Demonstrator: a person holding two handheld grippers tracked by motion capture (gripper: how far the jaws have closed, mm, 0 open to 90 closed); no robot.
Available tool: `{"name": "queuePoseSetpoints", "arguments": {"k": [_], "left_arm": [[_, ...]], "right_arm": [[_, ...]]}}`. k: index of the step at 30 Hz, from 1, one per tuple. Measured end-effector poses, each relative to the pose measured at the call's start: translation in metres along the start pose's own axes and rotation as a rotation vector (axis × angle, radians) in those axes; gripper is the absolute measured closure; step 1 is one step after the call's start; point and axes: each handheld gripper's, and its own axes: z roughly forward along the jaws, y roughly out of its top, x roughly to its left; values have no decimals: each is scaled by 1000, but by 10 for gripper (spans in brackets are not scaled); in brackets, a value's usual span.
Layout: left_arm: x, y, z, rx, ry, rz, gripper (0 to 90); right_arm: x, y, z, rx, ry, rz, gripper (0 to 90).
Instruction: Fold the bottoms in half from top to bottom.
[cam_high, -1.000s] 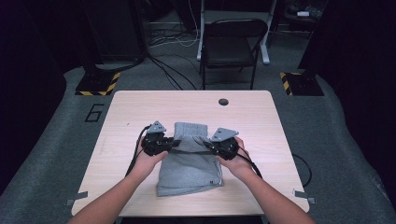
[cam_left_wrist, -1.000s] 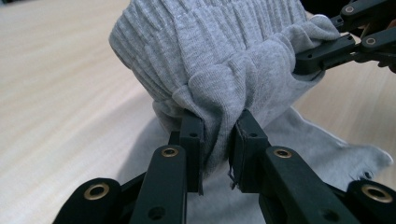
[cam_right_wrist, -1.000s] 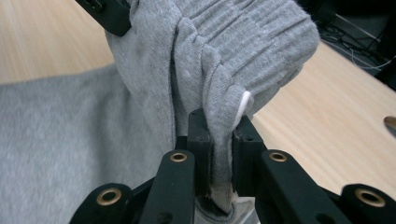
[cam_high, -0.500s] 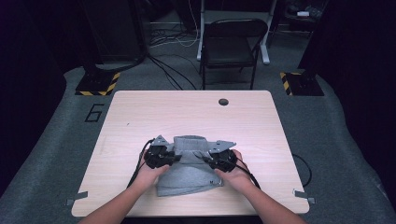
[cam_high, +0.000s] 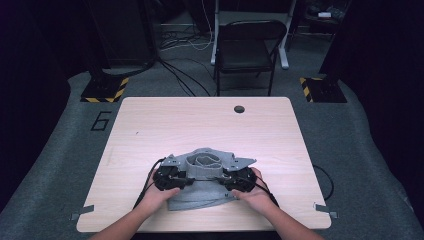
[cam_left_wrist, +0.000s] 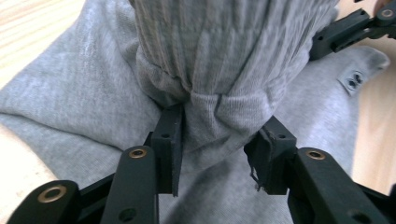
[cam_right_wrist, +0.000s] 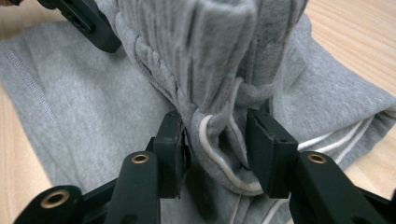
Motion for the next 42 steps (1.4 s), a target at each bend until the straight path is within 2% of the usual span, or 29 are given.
{"name": "queuePoseSetpoints", "arguments": {"k": [1, 7, 11, 15, 17, 20, 22, 26, 28, 31, 35, 37, 39, 42], "left_arm": [[-1, 0, -1, 0, 0, -12, 566], [-5, -1, -9, 25, -22, 21, 541], [-8, -5, -18, 37, -41, 20, 541], [-6, -4, -32, 37, -23, 45, 525], [-4, 1, -42, 24, -10, 49, 520], [-1, 10, -51, -3, 8, 24, 506], [0, 19, -54, -20, 17, 22, 495], [-5, 38, -49, -67, 30, 11, 461], [-8, 46, -43, -60, 37, 25, 454], [-13, 52, -31, -49, 34, 34, 444], [-19, 54, -18, -22, 29, 48, 433], [-22, 53, -13, -13, 35, 50, 432], [-24, 54, -11, -8, 40, 56, 431], [-25, 52, -9, 10, 48, 69, 429]], "right_arm": [[1, 0, -1, 0, 2, -2, 569], [6, -2, -8, -9, -1, -1, 551], [8, -4, -16, -10, 14, -6, 550], [12, -7, -26, -15, 30, -4, 549], [14, -6, -32, -37, 35, 2, 550], [16, -2, -43, -72, 35, 1, 551], [14, 6, -47, -85, 25, -4, 546], [8, 22, -47, -123, 3, 17, 535], [5, 29, -43, -132, 1, 19, 523], [2, 37, -33, -111, -11, 16, 502], [0, 41, -17, -64, -30, -18, 487], [1, 42, -10, -41, -49, -41, 512], [-1, 43, -6, -20, -54, -64, 582], [-4, 48, -7, -33, -58, -54, 718]]}}
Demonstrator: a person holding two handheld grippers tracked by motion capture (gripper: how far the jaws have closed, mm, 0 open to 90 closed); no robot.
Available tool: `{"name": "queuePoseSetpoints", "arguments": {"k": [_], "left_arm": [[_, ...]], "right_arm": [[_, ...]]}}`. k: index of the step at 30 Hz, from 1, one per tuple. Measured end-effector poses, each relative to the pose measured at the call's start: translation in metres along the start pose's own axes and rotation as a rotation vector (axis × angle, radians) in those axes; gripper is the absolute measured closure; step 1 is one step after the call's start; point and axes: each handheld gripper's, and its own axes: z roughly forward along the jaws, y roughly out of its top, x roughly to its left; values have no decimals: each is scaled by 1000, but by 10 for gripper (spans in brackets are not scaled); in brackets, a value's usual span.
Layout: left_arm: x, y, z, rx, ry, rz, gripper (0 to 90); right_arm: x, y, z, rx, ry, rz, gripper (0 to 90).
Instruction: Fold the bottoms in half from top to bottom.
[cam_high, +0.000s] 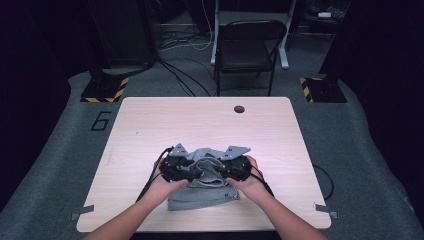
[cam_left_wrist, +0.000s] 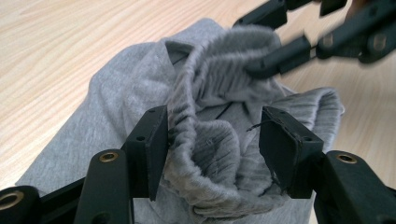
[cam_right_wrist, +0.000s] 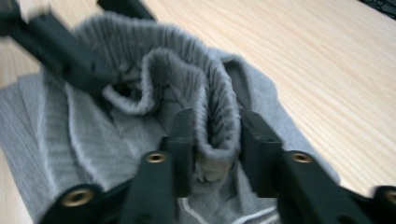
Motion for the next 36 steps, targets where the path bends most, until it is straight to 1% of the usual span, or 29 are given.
{"name": "queuePoseSetpoints", "arguments": {"k": [1, 2, 3, 4, 8, 10, 13, 14, 15, 16, 17, 19, 20, 21, 22, 24, 25, 26, 27, 28, 29, 31, 32, 33, 34, 36], "left_arm": [[0, -2, 1, 8, 2, -1, 429], [1, -3, 1, 15, 6, -2, 432], [1, -5, 2, 18, 12, -2, 435], [2, -7, 2, 30, 18, 8, 436], [5, -15, -1, 41, 20, 6, 436], [7, -17, -3, 45, 22, 4, 436], [10, -20, -7, 39, 27, -4, 436], [10, -21, -9, 37, 23, -7, 438], [10, -23, -10, 36, 18, -7, 439], [11, -24, -13, 34, 13, 1, 443], [10, -27, -14, 30, 4, -2, 446], [9, -31, -17, 24, -7, -5, 454], [8, -33, -18, 29, -6, -3, 459], [8, -36, -20, 36, -9, 2, 461], [7, -39, -20, 31, -10, -6, 465], [5, -43, -21, 35, -23, -7, 468], [4, -45, -21, 41, -28, -1, 472], [2, -46, -21, 41, -31, -4, 478], [0, -48, -20, 45, -40, -4, 484], [-2, -49, -20, 52, -41, -1, 487], [-4, -51, -19, 59, -53, 4, 488], [-8, -53, -18, 72, -61, 16, 491], [-10, -53, -18, 74, -66, 16, 493], [-11, -53, -19, 73, -78, 15, 493], [-12, -51, -21, 63, -86, 25, 493], [-14, -47, -25, 37, -103, 25, 491]], "right_arm": [[-1, 1, -1, -3, 1, 8, 741], [-3, 2, -3, -13, 0, 5, 757], [-4, 4, -4, -13, -1, 15, 765], [-7, 5, -5, -13, -5, 13, 770], [-15, 6, -9, -12, -12, 30, 791], [-16, 5, -9, -13, -10, 34, 795], [-17, 5, -11, -9, -1, 21, 800], [-16, 5, -11, -12, 0, 23, 802], [-16, 5, -11, -14, 5, 13, 803], [-14, 4, -13, -11, 9, 18, 804], [-13, 3, -15, -12, 15, 10, 805], [-9, 0, -20, -23, 38, 9, 807], [-7, -2, -22, -25, 49, 10, 807], [-4, -4, -25, -31, 65, -2, 808], [0, -7, -27, -26, 77, -10, 808], [8, -14, -31, -24, 92, -24, 808], [12, -18, -32, -20, 101, -41, 809], [17, -24, -33, -8, 101, -53, 809], [20, -27, -33, -3, 101, -61, 808], [23, -31, -35, -1, 104, -61, 808], [25, -34, -36, 3, 103, -66, 807], [28, -39, -37, 14, 95, -88, 807], [29, -42, -37, 15, 98, -87, 807], [30, -44, -37, 21, 99, -93, 806], [30, -45, -36, 23, 98, -108, 805], [31, -48, -35, 24, 101, -106, 801]]}}
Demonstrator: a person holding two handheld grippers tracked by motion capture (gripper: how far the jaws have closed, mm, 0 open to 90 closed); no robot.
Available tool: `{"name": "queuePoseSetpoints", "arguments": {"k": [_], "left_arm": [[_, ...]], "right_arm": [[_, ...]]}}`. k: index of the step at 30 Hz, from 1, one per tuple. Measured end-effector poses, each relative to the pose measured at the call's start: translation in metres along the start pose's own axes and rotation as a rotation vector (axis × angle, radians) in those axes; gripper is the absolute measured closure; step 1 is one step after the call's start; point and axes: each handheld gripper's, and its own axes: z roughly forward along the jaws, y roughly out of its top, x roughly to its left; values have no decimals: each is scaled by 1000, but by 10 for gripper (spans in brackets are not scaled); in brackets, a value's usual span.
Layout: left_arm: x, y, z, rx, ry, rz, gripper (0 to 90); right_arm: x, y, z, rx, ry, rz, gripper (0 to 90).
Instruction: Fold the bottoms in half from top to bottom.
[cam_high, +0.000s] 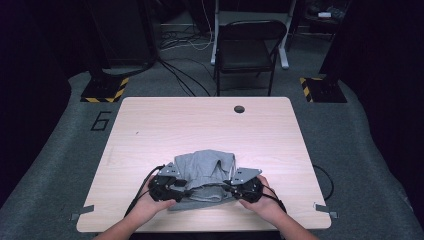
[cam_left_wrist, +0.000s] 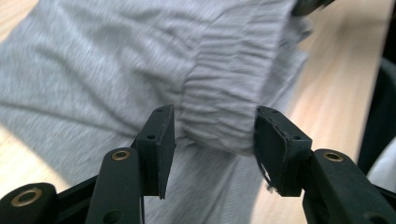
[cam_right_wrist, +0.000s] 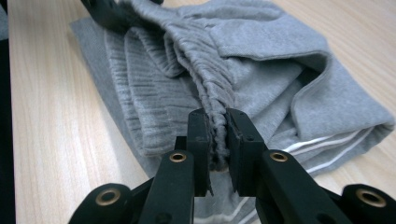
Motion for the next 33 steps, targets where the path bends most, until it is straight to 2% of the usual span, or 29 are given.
{"name": "queuePoseSetpoints", "arguments": {"k": [3, 6, 8, 11, 14, 16, 19, 21, 22, 25, 28, 31, 33], "left_arm": [[0, 8, -7, -53, -25, 0, 483], [4, 16, -6, -75, 9, 5, 480], [8, 20, -2, -81, 21, 0, 476], [13, 28, 6, -78, 39, 0, 477], [19, 33, 17, -88, 56, -26, 475], [21, 33, 24, -68, 51, -38, 476], [19, 29, 33, -23, 36, -16, 481], [17, 24, 36, -1, 37, -4, 483], [16, 22, 36, 3, 37, -10, 485], [16, 17, 39, 22, 36, -6, 487], [15, 13, 41, 34, 28, -3, 488], [16, 11, 40, 28, 33, -8, 489], [17, 8, 39, 30, 32, -4, 487]], "right_arm": [[1, -3, 2, 12, 10, -31, 793], [4, -4, 4, 18, 13, -65, 780], [5, -4, 4, 22, 11, -64, 762], [5, -2, 4, 22, 10, -70, 760], [4, -2, 3, 22, 6, -70, 766], [4, -3, 3, 25, 8, -70, 771], [2, -3, 0, 27, -4, -81, 767], [1, -3, -3, 18, 3, -47, 725], [-1, -2, -6, 3, 28, -17, 706], [-2, 5, -14, -82, 79, 53, 651], [0, 16, -18, -141, 63, 71, 623], [1, 26, -13, -139, 41, 76, 621], [2, 31, -3, -109, 40, 76, 620]]}}
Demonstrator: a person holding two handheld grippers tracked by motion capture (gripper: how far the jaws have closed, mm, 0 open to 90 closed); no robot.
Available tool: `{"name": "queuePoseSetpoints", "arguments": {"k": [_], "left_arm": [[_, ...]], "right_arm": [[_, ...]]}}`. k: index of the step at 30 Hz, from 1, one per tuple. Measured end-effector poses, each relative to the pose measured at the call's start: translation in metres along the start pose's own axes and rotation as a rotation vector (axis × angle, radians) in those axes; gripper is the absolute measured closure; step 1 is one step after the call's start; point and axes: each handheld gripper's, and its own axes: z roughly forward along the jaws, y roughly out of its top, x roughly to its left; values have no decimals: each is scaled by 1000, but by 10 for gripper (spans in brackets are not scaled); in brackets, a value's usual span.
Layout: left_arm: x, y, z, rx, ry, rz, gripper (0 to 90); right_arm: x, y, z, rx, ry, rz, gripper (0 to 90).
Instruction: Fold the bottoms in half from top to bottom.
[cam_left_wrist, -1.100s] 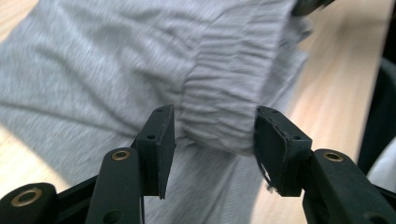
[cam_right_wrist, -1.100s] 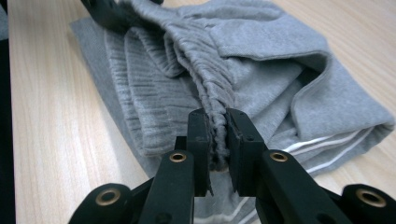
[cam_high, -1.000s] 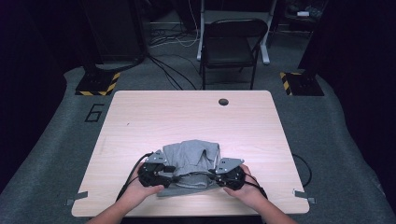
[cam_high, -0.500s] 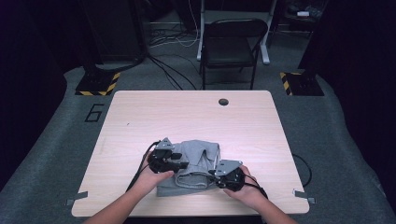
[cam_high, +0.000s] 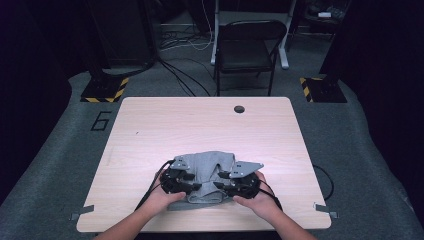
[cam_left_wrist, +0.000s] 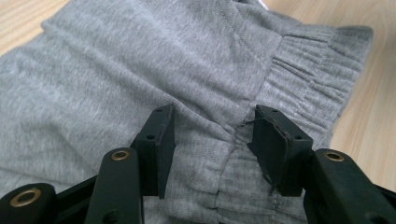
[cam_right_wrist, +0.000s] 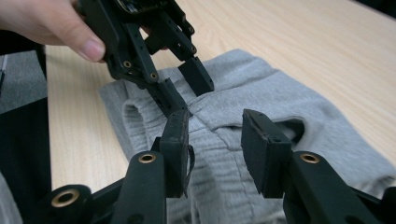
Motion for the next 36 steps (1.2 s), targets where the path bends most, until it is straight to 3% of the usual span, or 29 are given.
{"name": "queuePoseSetpoints", "arguments": {"k": [3, 6, 11, 15, 20, 27, 33, 36], "left_arm": [[1, -4, -2, -3, -5, -3, 487], [4, -8, -4, -7, -12, 0, 485], [5, -14, -4, -25, -26, 1, 484], [5, -18, -5, -32, -27, 2, 485], [5, -23, -4, -53, -31, -10, 485], [4, -26, -8, -73, -32, -16, 483], [7, -21, -15, -96, -53, -42, 457], [9, -18, -23, -123, -52, -40, 448]], "right_arm": [[0, -2, 17, 75, 12, -40, 638], [-1, -9, 25, 141, 40, -23, 664], [-4, -24, 32, 188, 72, -4, 690], [-5, -30, 34, 174, 80, 7, 692], [-1, -33, 35, 167, 55, -41, 695], [-3, -38, 33, 137, 68, 12, 686], [-1, -32, 30, 131, 90, 33, 598], [-2, -27, 22, 76, 102, 43, 597]]}}
